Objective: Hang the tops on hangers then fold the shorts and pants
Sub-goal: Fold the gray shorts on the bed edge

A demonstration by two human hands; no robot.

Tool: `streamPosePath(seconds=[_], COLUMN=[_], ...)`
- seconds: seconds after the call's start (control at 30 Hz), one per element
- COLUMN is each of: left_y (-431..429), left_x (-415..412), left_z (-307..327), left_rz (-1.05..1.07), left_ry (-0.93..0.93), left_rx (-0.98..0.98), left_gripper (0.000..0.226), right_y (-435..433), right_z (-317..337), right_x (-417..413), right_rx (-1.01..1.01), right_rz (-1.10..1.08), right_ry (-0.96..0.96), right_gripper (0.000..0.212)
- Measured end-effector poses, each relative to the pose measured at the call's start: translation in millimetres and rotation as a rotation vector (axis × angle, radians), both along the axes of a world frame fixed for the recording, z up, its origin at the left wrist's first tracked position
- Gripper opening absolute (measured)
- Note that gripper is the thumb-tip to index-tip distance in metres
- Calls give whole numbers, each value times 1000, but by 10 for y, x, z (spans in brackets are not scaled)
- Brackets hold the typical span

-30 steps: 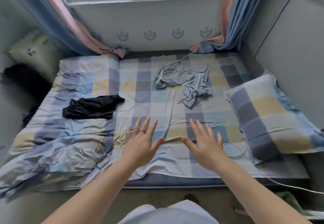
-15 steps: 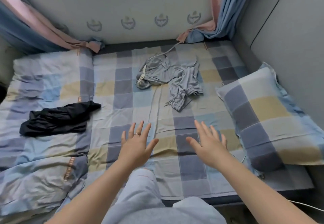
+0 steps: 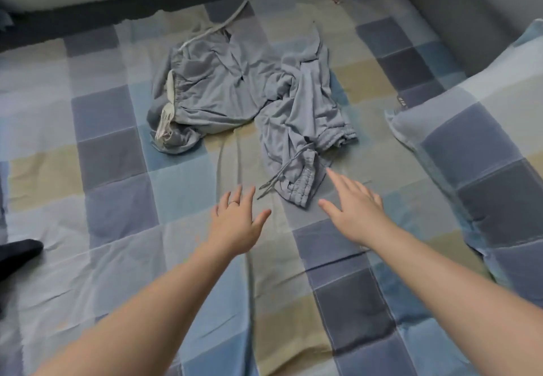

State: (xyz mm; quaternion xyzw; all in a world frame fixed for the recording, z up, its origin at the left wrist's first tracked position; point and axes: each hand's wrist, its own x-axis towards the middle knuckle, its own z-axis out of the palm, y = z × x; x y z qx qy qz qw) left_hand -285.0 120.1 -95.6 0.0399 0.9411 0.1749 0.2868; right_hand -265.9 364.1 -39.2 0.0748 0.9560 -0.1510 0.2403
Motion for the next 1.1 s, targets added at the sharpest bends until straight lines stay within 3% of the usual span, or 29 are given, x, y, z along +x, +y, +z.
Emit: streamPosePath(seconds=[0.1,0.2,0.27,0.4,0.63,0.73,0.87,0.97,1.03,1.1], left_y=[339,796,1044,1173,1219,1218,1229,1226,1222,1227], left_x=[-946,-1907,-2270,-2384,-2440,-2440,-2445,-2445,-2445,-2440], left_z=[-663,-1046,-1289,-1791,-1815,-1818,-1818,-1808,-1808,-1813], left_rz=[99,325,364,359,320,313,317,310,314,328], left_ry=[47,115,262,519,423,423,416,410,406,415], left_rx=[136,272,188,-53,-188,-216,-237,-241,-227,-207], left_gripper=[73,72,70,69,72,70,71,71,71,72], right_y=[141,355,516,790,999,958,936,964,979,962], right_z=[-541,-899,-1091,-1481,-1721,-1675,-1668,-1629,-1579,-1497], right_x=[-644,-1343,-1815,-2758,-4172,-4527,-4904,-4946,-4827,-4634], right_rx=[-19,-3,9,-6,-100,-393,-666,-840,-809,-689], right_rz=[-25,-14,-3,6,-173,-333,-772,-992,-910,-770], right_ry=[40,122,181,313,249,305,308,290,368,456], right_gripper=[70,69,68,68,71,72,65,35,14,16])
